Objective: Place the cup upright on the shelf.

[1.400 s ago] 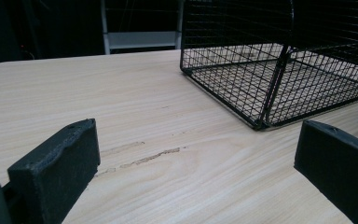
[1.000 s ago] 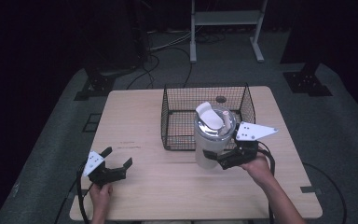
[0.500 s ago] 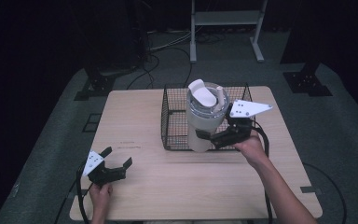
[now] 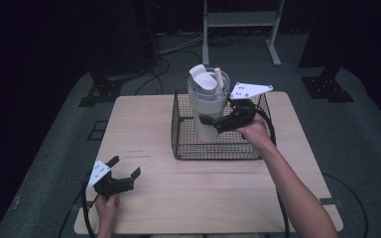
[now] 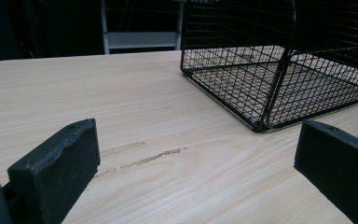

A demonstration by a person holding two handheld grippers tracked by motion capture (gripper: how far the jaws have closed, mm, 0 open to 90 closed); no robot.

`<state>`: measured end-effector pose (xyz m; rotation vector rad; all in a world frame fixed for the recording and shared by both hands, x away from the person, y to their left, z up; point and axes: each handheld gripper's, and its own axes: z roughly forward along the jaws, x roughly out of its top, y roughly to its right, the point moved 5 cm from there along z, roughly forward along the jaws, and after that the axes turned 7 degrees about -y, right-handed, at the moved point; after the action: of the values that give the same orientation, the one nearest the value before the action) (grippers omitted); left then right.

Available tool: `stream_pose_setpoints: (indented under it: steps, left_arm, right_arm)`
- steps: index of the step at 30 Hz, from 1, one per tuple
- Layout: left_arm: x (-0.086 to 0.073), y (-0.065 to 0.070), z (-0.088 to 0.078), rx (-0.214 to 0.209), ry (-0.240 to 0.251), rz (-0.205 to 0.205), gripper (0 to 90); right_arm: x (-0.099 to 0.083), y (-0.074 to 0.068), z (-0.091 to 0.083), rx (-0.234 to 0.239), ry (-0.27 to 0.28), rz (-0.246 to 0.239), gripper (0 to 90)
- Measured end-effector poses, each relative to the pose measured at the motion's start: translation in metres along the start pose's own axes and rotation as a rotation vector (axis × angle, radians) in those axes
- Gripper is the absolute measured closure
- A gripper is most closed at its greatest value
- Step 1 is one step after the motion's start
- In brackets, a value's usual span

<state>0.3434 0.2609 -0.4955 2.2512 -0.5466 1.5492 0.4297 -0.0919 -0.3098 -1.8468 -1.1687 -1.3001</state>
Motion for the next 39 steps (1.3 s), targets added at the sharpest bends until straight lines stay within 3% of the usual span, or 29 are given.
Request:
stream_pose_setpoints:
  steps: [7, 13, 19, 24, 39]
  left_arm:
    - [0.000, -0.001, 0.000, -0.002, 0.001, 0.000, 0.0]
    - [0.000, -0.001, -0.001, -0.006, 0.004, -0.007, 0.0]
    - [0.000, -0.001, -0.001, -0.006, 0.006, -0.008, 0.0]
    - [0.000, -0.001, -0.001, -0.004, 0.008, -0.005, 0.0]
    - [0.000, -0.002, -0.001, -0.005, 0.010, -0.008, 0.0]
  right_arm:
    - [0.008, 0.016, 0.024, 0.003, -0.020, -0.003, 8.8]
    - [0.005, 0.025, 0.040, -0.001, -0.032, 0.013, 8.8]
    - [-0.007, 0.038, 0.057, 0.007, -0.042, 0.042, 8.8]
    - [-0.022, 0.049, 0.070, -0.007, -0.081, 0.051, 8.8]
    - [-0.056, 0.076, 0.094, -0.018, -0.139, 0.130, 8.8]
